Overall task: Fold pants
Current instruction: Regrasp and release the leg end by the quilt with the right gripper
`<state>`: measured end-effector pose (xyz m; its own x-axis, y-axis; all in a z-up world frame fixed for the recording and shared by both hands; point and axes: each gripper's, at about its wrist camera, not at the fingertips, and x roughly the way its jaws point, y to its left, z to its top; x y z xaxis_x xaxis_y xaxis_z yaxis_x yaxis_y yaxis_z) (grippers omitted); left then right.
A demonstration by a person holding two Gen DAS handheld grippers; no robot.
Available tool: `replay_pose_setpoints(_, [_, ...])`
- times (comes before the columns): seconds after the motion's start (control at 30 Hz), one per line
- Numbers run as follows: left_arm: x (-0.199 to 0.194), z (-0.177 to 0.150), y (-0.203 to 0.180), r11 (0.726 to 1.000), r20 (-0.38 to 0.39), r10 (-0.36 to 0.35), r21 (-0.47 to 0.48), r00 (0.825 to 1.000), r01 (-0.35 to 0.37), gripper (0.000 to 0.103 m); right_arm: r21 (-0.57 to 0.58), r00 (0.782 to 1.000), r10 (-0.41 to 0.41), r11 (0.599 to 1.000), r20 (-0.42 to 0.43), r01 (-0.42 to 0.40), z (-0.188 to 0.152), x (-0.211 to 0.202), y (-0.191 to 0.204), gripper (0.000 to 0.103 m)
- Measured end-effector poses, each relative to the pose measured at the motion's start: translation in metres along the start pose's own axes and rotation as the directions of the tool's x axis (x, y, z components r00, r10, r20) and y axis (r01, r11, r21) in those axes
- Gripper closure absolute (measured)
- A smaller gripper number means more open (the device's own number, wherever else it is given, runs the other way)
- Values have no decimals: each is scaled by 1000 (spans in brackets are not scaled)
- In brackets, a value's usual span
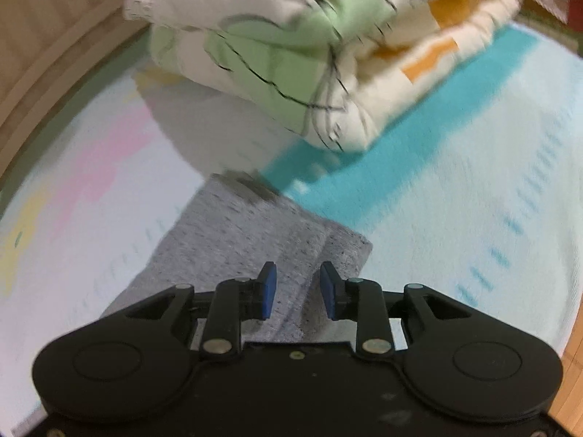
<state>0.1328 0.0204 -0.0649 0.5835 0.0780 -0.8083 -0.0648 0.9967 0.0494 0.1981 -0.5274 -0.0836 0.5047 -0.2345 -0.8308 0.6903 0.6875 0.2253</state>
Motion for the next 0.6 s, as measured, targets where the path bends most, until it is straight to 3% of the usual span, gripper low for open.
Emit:
replay_pose_setpoints(0.13, [0, 0, 0, 1000, 1, -2, -3, 1000, 2, 66, 49, 1000, 13, 999, 11, -14, 1, 9, -4, 74])
replay_pose_setpoints(0.17, [0, -1, 0, 1000, 2, 0, 1, 1000, 0, 66, 50, 1000, 14, 999, 15, -15, 1, 10, -4, 79])
replay_pose_setpoints(0.2, [0, -1, 0, 1000, 3, 2, 4, 1000, -2, 66, 40, 999, 15, 999, 28, -17, 1, 10, -2, 99])
replay_pose_setpoints(0.43, [0, 0, 1, 1000, -1, -4, -4, 1000, 4, 66, -106, 987, -32, 993, 159, 50, -9, -41, 4, 99])
replay_pose_setpoints(0.6, [1, 0, -1, 1000, 6, 7, 16, 1000, -7, 66, -167, 990, -96, 979, 107, 113, -17, -25, -5, 97])
